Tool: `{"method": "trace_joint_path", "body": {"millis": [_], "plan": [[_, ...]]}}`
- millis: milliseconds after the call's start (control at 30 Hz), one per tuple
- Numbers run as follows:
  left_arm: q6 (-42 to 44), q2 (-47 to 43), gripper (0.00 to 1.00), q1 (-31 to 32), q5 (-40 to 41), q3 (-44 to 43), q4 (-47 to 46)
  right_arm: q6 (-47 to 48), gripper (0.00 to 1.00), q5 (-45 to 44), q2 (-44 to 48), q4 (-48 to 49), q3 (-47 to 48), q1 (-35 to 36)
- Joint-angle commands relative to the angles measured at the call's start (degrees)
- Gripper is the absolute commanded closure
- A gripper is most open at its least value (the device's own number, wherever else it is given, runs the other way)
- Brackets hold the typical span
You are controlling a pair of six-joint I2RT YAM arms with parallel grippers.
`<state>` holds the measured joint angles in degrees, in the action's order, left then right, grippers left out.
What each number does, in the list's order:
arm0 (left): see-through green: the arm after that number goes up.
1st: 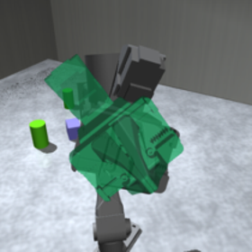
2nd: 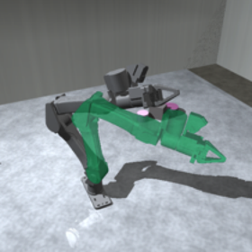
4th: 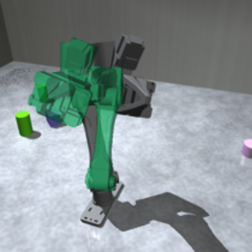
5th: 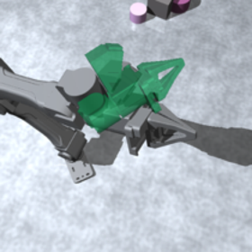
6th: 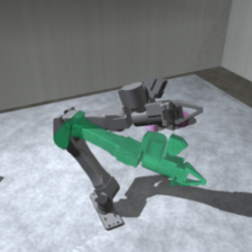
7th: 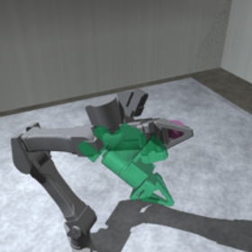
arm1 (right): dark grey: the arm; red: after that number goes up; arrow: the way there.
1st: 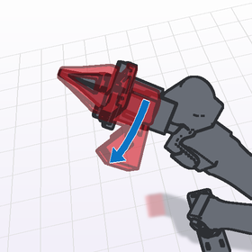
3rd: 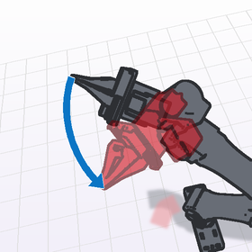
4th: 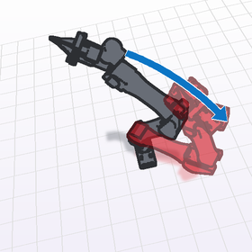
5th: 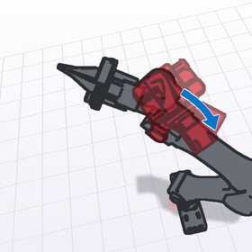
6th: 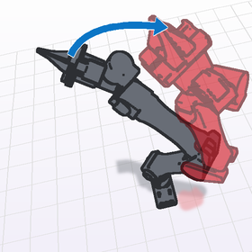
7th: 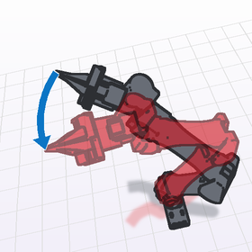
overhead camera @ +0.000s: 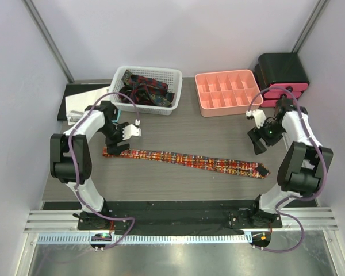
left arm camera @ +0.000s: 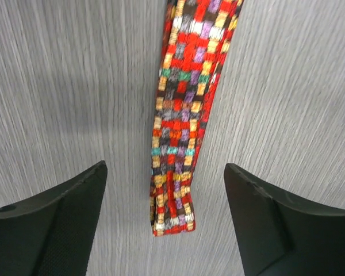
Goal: Roll the ties
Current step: Roll the tie at the center of the board.
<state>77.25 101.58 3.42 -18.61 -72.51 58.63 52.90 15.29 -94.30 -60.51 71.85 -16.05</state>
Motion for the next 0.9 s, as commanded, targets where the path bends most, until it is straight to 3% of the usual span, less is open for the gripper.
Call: {"method": "trace_joint_path", "body": {"millis": [0,233,467,633,667,767,867], "plan": [[0.4,1.2,0.15,1.7,-2.8,-1.7,0.1,2.1,0.21,3.3,5.0,-0.9,-7.1,6.3],[-0.2,3.4,0.16,3.9,-2.2,-0.4,-3.5,-1.6,0.15,-2.1,8.4,10.2,-16.9,17.7],[0.7,5.4,0.21,8.0,-0.3,1.2,-3.3,2.3,0.16,-7.4,4.4,15.8,-21.1,18.9],[0.2,6.8,0.39,11.7,0.5,1.7,-1.8,6.0,0.29,-12.0,0.8,19.8,-22.6,16.8],[-0.3,6.9,0.48,12.5,0.4,1.8,-1.1,6.6,0.3,-12.4,0.2,20.1,-22.4,16.8],[-2.1,5.9,0.62,16.3,-0.1,3.2,-1.6,9.8,0.37,-13.4,-2.8,20.9,-20.2,10.6],[-6.7,5.3,0.7,21.0,-0.6,4.4,-3.1,12.8,0.44,-14.8,-6.8,21.7,-16.7,5.5]]}}
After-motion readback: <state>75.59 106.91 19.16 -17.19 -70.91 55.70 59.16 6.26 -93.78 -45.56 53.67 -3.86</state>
